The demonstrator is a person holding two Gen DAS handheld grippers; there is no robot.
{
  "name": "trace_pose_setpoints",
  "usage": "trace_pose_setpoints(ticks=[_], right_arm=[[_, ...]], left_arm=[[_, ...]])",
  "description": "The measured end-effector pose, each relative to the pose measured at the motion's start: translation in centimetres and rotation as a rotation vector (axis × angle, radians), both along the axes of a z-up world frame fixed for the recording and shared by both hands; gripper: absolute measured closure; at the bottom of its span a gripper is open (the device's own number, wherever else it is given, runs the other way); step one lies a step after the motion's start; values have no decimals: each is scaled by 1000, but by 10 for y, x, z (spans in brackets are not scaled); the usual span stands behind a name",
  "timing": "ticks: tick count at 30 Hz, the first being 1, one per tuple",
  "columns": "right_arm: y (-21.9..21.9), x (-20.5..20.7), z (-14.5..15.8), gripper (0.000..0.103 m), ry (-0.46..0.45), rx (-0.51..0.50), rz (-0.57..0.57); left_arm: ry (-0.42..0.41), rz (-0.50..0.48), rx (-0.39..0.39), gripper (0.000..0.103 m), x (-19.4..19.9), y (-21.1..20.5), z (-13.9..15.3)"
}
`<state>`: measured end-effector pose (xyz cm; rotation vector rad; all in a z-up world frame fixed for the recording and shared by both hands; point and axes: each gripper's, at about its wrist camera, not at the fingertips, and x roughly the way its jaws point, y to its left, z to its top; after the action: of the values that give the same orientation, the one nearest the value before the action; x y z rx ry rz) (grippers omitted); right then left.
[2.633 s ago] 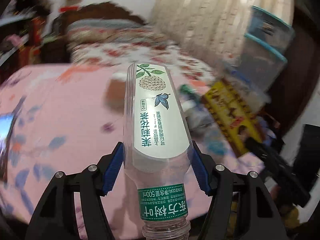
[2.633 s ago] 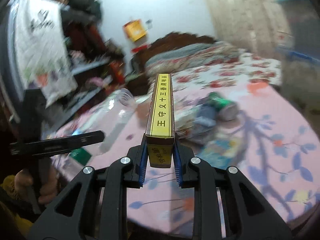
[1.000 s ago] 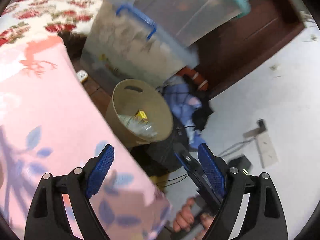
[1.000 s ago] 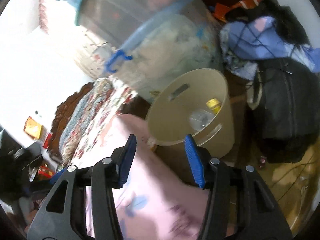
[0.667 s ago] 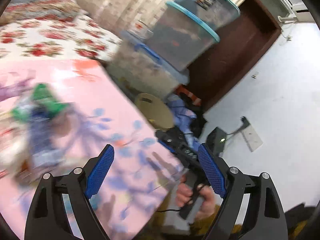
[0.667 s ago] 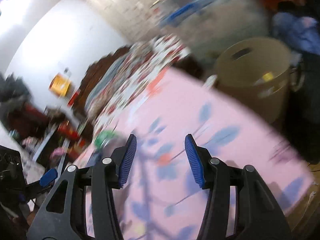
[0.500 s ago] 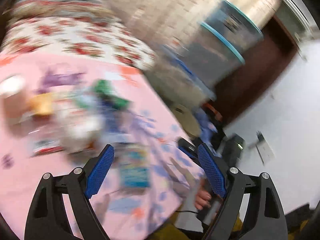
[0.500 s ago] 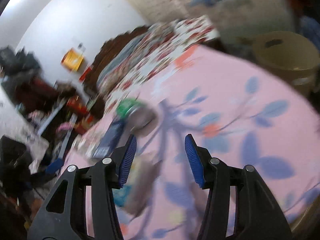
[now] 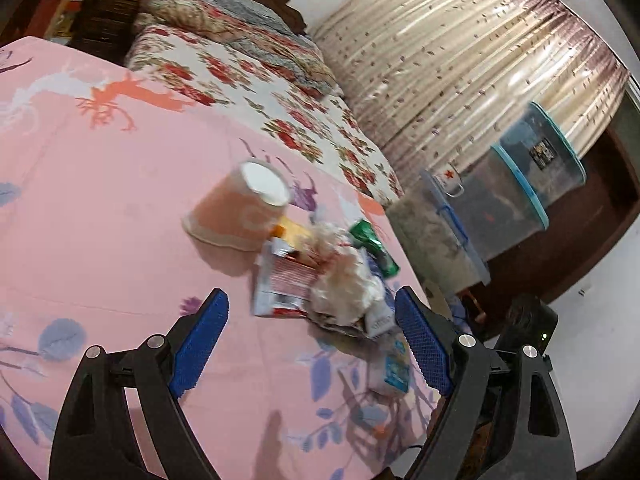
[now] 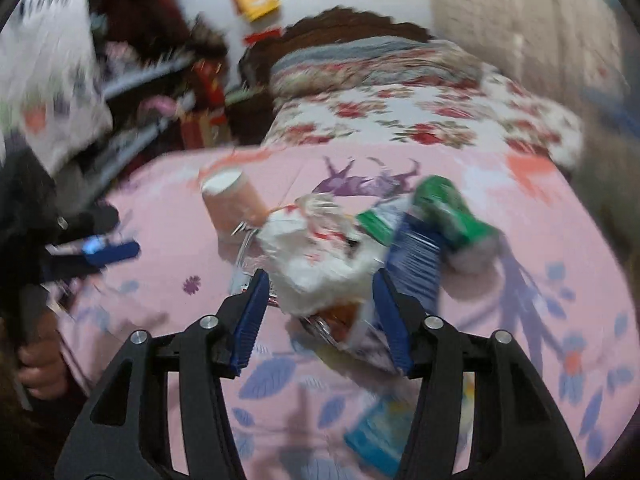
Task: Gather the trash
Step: 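Grasp the paper cup with the left tool while the right grasps a white plastic bag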
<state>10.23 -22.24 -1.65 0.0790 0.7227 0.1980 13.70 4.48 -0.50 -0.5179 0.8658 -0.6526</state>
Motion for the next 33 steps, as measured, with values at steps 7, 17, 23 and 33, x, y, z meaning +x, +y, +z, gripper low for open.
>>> trace_pose_setpoints(ticks=[7, 17, 23, 33], right_arm=[[30, 44, -20, 59, 66, -148, -20], [32, -25, 18, 72, -215, -58, -56], [29, -48, 15, 72, -203, 15, -46], [24, -52, 1, 72, -145, 71, -37]], left_arm=[[-37, 56, 64, 22, 7, 20, -1], [-112, 110, 247, 9, 64, -26, -3], [-73, 111, 288, 9, 103, -62, -14], [-61, 100, 305, 42, 95, -51, -24]])
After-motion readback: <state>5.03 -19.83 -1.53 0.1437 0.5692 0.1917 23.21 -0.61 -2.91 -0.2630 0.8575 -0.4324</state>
